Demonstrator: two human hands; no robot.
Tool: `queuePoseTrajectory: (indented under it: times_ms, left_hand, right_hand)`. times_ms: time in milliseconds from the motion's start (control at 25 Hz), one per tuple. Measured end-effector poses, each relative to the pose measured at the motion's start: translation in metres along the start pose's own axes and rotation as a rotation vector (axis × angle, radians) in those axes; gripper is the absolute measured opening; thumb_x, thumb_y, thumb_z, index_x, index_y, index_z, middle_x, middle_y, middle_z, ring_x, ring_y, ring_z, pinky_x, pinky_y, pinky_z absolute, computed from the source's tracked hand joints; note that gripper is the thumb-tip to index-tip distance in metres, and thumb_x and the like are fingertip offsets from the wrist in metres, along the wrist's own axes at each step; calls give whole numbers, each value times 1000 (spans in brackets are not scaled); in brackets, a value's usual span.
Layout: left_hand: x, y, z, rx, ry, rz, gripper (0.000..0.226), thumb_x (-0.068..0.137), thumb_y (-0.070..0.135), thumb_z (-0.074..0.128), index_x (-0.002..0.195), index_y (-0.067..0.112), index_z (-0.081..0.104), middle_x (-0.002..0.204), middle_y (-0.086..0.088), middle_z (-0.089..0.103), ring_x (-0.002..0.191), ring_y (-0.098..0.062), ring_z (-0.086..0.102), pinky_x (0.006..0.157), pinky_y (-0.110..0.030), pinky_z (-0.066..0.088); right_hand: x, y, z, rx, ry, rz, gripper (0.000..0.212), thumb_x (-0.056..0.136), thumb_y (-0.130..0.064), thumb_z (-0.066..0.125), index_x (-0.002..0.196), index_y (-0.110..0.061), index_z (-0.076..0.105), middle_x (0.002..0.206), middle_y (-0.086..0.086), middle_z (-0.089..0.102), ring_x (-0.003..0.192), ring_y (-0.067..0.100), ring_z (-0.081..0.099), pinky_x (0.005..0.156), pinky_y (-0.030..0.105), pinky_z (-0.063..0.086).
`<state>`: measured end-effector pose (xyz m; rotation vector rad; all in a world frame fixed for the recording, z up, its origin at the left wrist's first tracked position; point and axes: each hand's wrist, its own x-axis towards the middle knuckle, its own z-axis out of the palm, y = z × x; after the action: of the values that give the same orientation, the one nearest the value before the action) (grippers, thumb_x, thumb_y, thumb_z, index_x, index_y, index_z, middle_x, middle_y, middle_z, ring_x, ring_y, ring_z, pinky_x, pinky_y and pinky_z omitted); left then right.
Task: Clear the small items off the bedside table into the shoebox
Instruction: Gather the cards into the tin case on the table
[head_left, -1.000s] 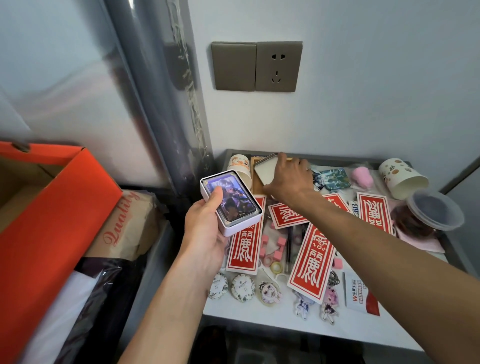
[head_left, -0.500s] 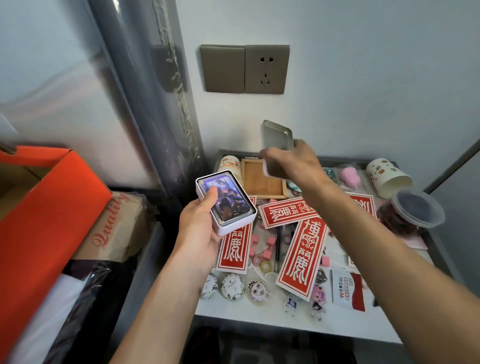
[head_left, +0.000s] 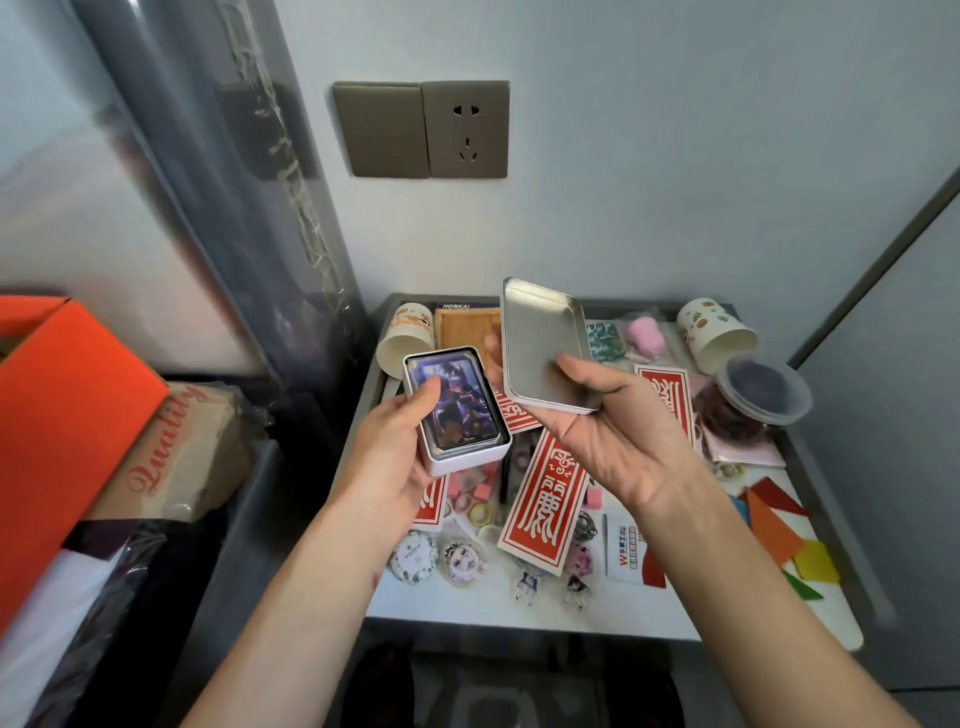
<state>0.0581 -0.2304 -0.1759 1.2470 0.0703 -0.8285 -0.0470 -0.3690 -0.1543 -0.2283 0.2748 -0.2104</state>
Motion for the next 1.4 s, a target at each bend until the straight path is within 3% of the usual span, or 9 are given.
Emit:
queuePoseTrajectory:
  times_ms: [160, 360, 440, 520, 640, 760, 1000, 1200, 1400]
  left_hand:
    - [2, -3, 5, 4, -9, -9, 36, 96, 23, 61, 125, 2, 61, 108, -20, 73, 91, -32, 72, 68, -39, 62]
    - [5, -7, 4, -4, -1, -19, 34, 94, 23, 64, 122, 4, 63, 103, -17, 75, 87, -30, 75, 61, -38, 62]
    - [6, -7, 3, -7, -17, -16, 33, 94, 24, 63, 121, 6, 64, 102, -16, 75, 87, -30, 75, 63, -38, 62]
    - [5, -9, 5, -7, -44, -16, 32, 94, 26, 62, 121, 7, 65, 102, -17, 75, 90, -31, 75, 71, -41, 62]
    - [3, -14, 12, -49, -94, -46, 33, 96, 26, 59, 123, 8, 65, 108, -20, 73, 91, -34, 73, 78, -46, 60]
    - [1, -16, 21, -115, -149, -92, 36, 99, 33, 52, 124, 11, 67, 116, -18, 71, 94, -31, 72, 66, -39, 60]
    - [2, -17, 27, -77, -203, -160, 59, 98, 61, 33, 125, 21, 65, 120, -9, 71, 112, -25, 67, 91, -40, 52]
    - [-1, -18, 27, -51, -197, -167, 57, 97, 61, 34, 123, 23, 67, 120, -7, 72, 103, -22, 68, 57, -25, 54]
    - [-1, -19, 26, -30, -202, -173, 48, 98, 54, 42, 126, 23, 65, 119, -5, 72, 108, -22, 68, 65, -29, 53]
  right_hand:
    - [-4, -8, -2, 29, -148, 102, 59, 101, -38, 39, 150, -6, 33, 150, 28, 36, 134, 46, 39, 110, 61, 31]
    - [-4, -16, 2, -106, -77, -31, 59, 96, -34, 47, 149, -12, 36, 151, 18, 38, 125, 33, 43, 110, 40, 34]
    - [-5, -11, 2, -538, 68, -194, 47, 95, -37, 54, 135, -12, 54, 135, 18, 54, 110, 21, 57, 91, 30, 49]
    - [-5, 2, 0, -1201, 321, -331, 33, 89, -41, 63, 116, -23, 55, 114, 3, 66, 91, 7, 67, 74, 25, 56]
    - [-1, 23, -2, -1701, 462, -414, 42, 78, -49, 69, 110, -25, 56, 98, -6, 69, 86, 14, 67, 76, 36, 56]
    - [4, 32, -1, -1799, 521, -449, 48, 71, -59, 67, 104, -26, 55, 92, -8, 67, 84, 15, 65, 74, 36, 55]
    - [12, 37, -4, -2038, 682, -504, 63, 68, -66, 60, 116, -25, 55, 108, -1, 67, 100, 27, 63, 73, 34, 46]
    - [14, 42, -5, -2151, 700, -559, 65, 70, -66, 60, 116, -20, 56, 107, 2, 66, 99, 29, 64, 75, 38, 51]
    - [13, 43, -4, -2184, 688, -576, 74, 72, -63, 58, 128, -16, 53, 113, 6, 65, 103, 31, 64, 82, 42, 53]
